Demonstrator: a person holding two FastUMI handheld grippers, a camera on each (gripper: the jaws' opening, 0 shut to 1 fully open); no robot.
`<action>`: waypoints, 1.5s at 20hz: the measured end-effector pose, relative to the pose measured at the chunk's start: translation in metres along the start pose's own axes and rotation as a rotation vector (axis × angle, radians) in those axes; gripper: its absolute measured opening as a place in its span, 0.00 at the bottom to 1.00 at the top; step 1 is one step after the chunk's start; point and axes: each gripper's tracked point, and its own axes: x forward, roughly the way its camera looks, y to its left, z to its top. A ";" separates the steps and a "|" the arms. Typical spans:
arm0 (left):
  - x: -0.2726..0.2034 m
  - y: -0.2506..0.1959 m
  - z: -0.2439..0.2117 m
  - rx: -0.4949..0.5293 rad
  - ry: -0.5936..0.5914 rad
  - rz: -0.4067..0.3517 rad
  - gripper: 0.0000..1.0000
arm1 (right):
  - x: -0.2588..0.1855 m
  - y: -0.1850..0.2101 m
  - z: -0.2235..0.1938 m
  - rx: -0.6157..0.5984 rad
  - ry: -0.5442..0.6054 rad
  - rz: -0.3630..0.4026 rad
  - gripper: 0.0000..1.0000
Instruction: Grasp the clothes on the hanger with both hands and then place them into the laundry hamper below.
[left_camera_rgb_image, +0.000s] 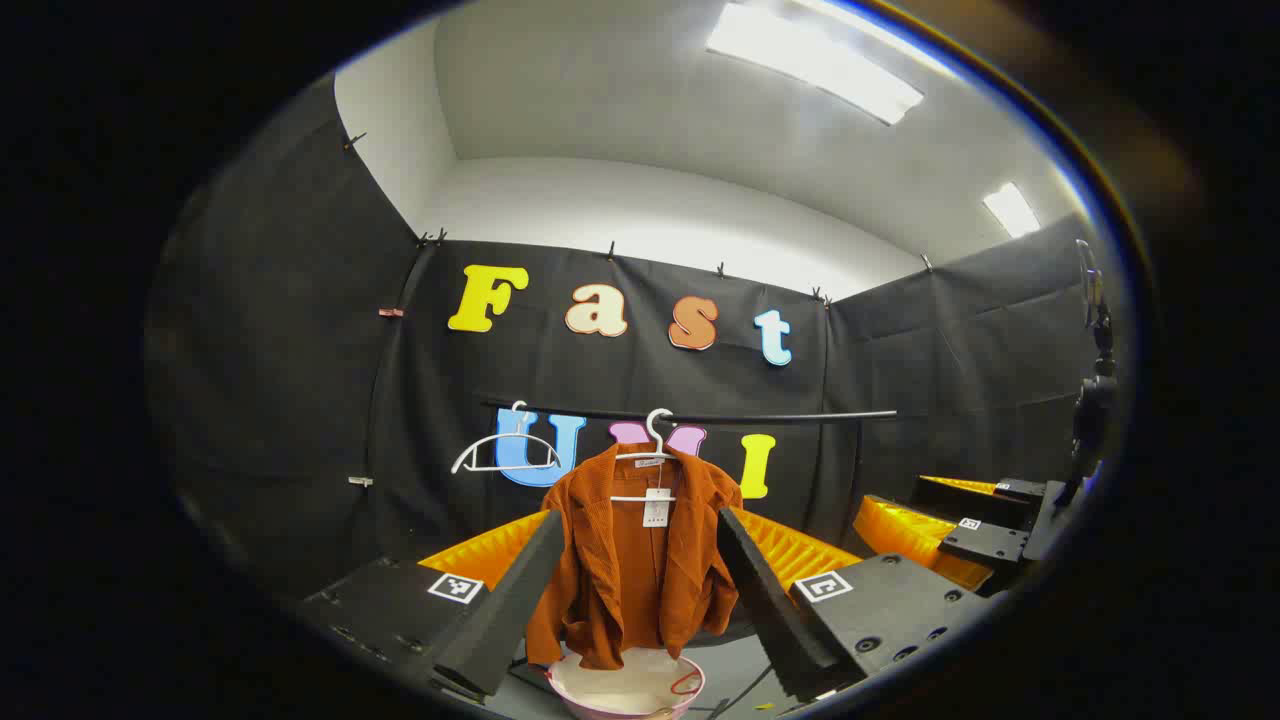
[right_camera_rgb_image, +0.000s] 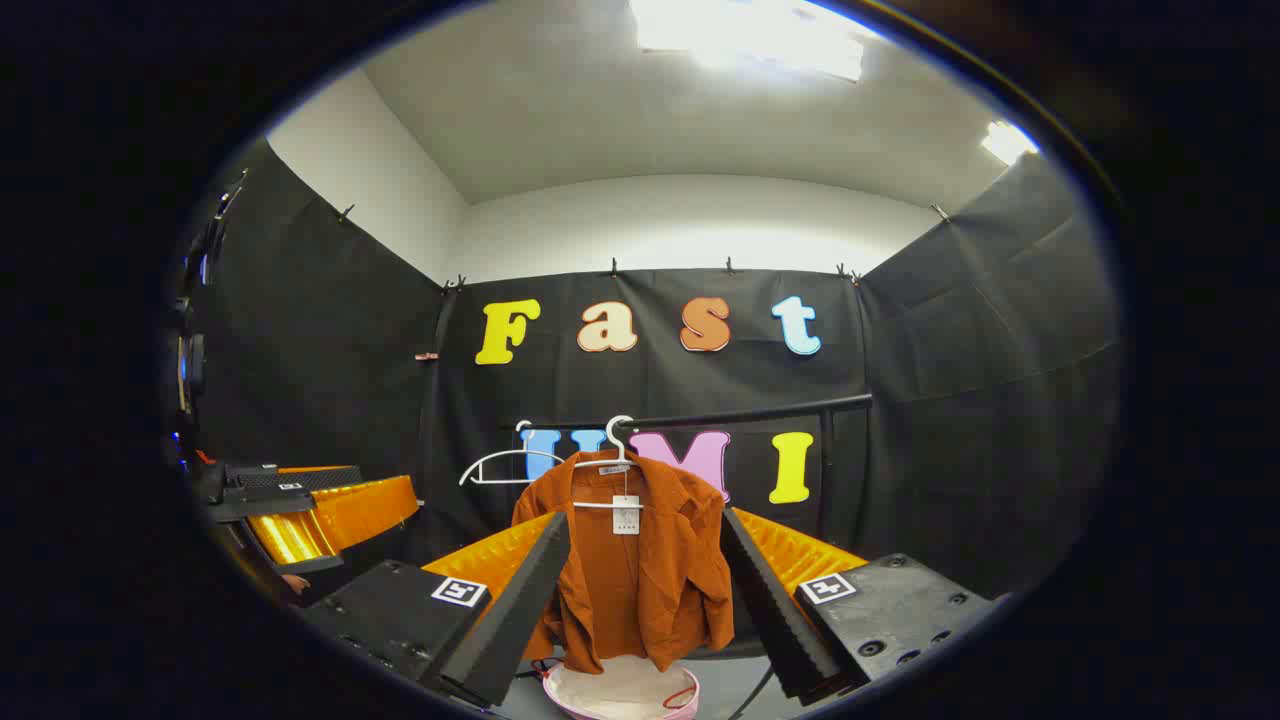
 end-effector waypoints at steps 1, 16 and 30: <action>-0.001 0.001 0.002 -0.003 -0.002 0.003 0.97 | -0.001 0.000 0.000 -0.001 -0.001 0.001 0.97; -0.009 0.003 0.001 -0.005 0.002 -0.017 0.97 | -0.012 0.001 -0.002 0.003 0.005 -0.033 0.97; -0.011 0.025 -0.006 -0.014 0.024 -0.101 0.97 | -0.017 0.033 -0.012 -0.007 0.016 -0.095 0.97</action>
